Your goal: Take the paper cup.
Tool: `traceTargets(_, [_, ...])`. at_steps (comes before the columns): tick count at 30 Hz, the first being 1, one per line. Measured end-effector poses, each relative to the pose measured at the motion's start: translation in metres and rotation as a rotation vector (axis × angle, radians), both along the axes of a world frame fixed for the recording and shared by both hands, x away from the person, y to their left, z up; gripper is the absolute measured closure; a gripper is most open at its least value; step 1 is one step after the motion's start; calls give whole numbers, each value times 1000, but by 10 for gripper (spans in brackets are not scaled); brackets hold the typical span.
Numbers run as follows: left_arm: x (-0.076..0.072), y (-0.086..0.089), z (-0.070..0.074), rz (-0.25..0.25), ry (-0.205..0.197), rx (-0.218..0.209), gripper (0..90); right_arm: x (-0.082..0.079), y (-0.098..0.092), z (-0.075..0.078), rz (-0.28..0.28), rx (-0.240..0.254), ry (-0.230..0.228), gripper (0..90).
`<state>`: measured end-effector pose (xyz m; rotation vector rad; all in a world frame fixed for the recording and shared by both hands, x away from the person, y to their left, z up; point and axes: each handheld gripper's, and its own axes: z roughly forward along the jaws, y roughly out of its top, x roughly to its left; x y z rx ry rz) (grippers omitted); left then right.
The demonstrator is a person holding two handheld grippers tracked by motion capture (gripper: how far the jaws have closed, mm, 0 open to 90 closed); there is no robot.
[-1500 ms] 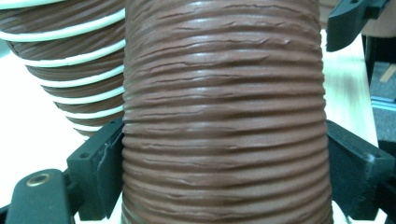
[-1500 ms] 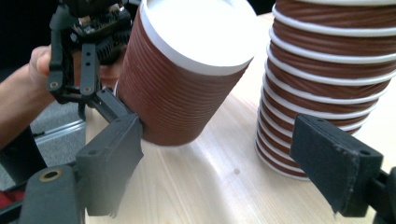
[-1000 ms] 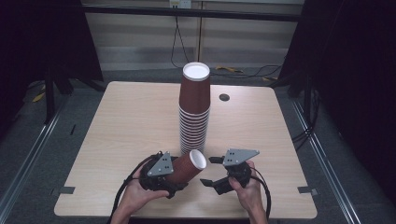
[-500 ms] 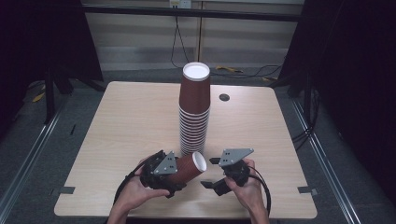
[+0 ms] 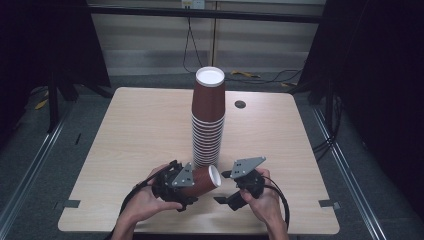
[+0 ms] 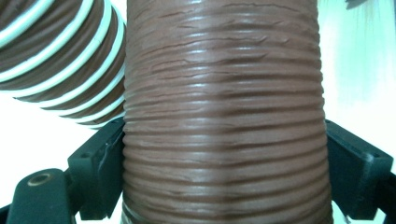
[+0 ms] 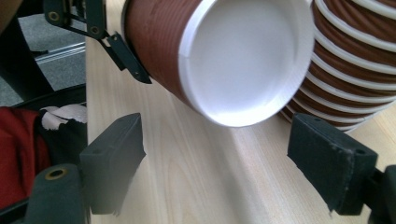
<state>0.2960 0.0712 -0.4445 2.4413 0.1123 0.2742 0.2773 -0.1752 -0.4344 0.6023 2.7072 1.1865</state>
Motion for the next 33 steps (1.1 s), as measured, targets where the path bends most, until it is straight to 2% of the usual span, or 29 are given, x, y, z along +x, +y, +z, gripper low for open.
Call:
traceTargets(3, [0,-2,1,-11,-13,26,135,2,0,0,-3,-12,-7,180])
traceTargets(10, [-1,-3,3,-34,-1,36,134,5,0,0,17,-34,-13,201])
traceTargets(12, [-1,-6,2,-34,-9,40,134,6,1,-1,45,-36,14,191])
traceTargets(16, [-3,-9,2,-45,-2,57,134,8,3,0,57,-58,15,190])
traceTargets(20, [-4,-12,2,-53,-21,62,133,10,4,1,71,-79,12,188])
traceTargets(23, [-5,-14,1,-68,-15,78,134,11,9,1,104,-116,23,183])
traceTargets(25, [-6,-15,-1,-68,-2,76,134,11,11,1,104,-122,28,183])
traceTargets(26, [-6,-16,-2,-73,-6,78,134,12,13,0,123,-130,36,179])
traceTargets(29, [-7,-18,-2,-84,-1,87,134,13,16,1,136,-139,42,173])
traceTargets(30, [-5,-18,-1,-102,-4,110,134,14,16,2,140,-138,44,173])
traceTargets(31, [-6,-19,-2,-90,1,89,134,14,16,2,140,-138,44,173])
traceTargets(32, [-6,-20,-2,-100,0,103,134,14,17,3,134,-139,51,172])
traceTargets(33, [-7,-21,-3,-93,8,89,133,15,18,4,126,-148,57,165])
